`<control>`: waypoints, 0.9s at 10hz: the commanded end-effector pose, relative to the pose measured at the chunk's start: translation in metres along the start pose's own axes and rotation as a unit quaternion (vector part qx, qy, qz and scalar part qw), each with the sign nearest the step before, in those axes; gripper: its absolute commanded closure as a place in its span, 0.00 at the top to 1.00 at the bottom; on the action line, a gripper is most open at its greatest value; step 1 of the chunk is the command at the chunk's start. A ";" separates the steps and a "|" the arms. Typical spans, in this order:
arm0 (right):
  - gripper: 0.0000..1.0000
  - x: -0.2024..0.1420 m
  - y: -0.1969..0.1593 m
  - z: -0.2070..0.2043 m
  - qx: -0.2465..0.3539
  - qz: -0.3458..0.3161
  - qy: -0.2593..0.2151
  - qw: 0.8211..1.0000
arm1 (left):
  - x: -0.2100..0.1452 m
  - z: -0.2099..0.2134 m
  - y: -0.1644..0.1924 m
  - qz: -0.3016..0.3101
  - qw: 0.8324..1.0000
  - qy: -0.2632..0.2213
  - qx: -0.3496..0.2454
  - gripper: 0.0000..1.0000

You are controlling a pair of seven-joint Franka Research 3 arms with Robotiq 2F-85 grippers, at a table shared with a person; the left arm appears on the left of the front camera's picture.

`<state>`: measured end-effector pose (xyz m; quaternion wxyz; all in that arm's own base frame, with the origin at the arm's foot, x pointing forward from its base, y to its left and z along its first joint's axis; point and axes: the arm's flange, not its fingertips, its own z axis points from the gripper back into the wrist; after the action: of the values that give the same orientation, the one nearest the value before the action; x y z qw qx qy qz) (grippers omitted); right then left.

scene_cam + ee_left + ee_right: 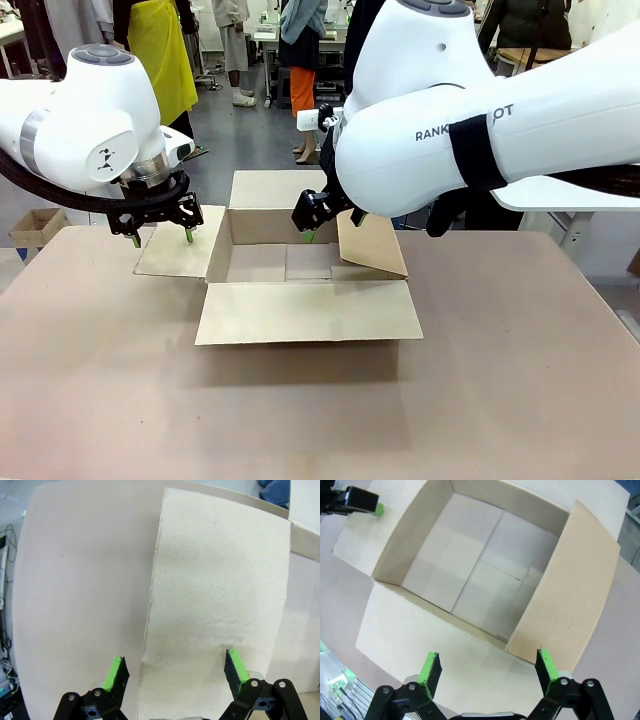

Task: Pack the gift set into the box.
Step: Place both hands on the side flaps of the Package Box and spread them outward.

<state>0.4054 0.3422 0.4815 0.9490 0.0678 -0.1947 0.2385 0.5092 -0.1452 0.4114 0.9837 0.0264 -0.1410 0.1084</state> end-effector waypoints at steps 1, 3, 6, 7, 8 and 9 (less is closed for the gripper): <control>1.00 0.000 -0.004 -0.002 -0.005 -0.003 0.001 1.000 | -0.001 0.001 -0.002 0.007 1.000 -0.006 0.011 1.00; 1.00 0.031 0.004 -0.015 -0.052 -0.030 0.045 0.997 | -0.001 0.001 -0.002 0.007 1.000 -0.006 0.011 1.00; 1.00 0.097 0.007 -0.057 -0.141 -0.122 0.088 0.979 | -0.001 0.001 -0.002 0.007 1.000 -0.006 0.011 1.00; 1.00 0.109 0.007 -0.078 -0.190 -0.154 0.098 0.965 | -0.001 0.001 -0.002 0.007 1.000 -0.006 0.011 1.00; 1.00 0.117 0.005 -0.101 -0.219 -0.165 0.099 0.957 | -0.001 0.001 -0.002 0.007 1.000 -0.006 0.011 1.00; 1.00 0.121 0.002 -0.124 -0.215 -0.166 0.103 0.957 | -0.001 0.001 -0.002 0.007 1.000 -0.006 0.011 1.00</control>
<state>0.5256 0.3963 0.4183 0.9811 -0.1256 -0.1390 0.0479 0.5093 -0.1451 0.4111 0.9837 0.0265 -0.1407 0.1086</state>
